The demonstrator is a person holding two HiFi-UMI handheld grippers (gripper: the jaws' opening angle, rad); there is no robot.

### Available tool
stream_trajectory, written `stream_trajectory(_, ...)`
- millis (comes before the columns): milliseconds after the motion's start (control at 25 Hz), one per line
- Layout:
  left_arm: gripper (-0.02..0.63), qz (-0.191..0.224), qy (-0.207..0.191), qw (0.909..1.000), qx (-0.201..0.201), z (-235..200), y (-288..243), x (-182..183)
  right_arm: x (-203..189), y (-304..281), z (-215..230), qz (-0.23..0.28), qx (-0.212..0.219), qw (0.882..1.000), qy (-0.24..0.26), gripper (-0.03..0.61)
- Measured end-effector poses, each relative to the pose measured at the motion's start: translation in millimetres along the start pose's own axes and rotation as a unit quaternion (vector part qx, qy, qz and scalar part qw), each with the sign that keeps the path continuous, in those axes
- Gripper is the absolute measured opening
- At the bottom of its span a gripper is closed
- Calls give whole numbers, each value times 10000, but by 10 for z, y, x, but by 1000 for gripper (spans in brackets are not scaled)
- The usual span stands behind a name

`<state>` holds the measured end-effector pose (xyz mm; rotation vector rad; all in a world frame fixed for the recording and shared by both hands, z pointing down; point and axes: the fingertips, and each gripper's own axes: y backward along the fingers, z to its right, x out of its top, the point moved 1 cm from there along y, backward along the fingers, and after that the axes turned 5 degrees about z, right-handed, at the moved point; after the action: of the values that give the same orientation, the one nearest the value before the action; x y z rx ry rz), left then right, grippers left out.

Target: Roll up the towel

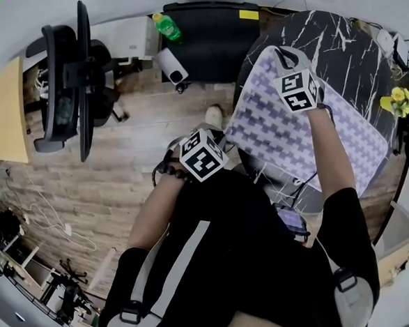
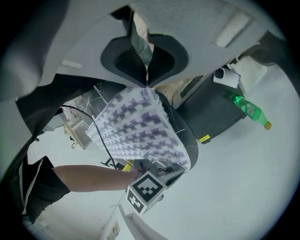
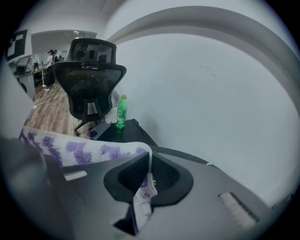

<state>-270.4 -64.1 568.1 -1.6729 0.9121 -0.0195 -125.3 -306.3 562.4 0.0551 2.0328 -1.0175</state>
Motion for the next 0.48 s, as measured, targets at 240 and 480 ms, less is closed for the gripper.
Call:
stream_trajectory(240, 21, 165, -203, 9988, -420, 540, -56, 283, -93, 311, 163, 239, -181, 9994, -194, 28)
stream_trajectory(480, 21, 177, -335, 9965, -751, 1012, -211, 508, -319, 650, 286, 351, -300, 9986, -272, 29)
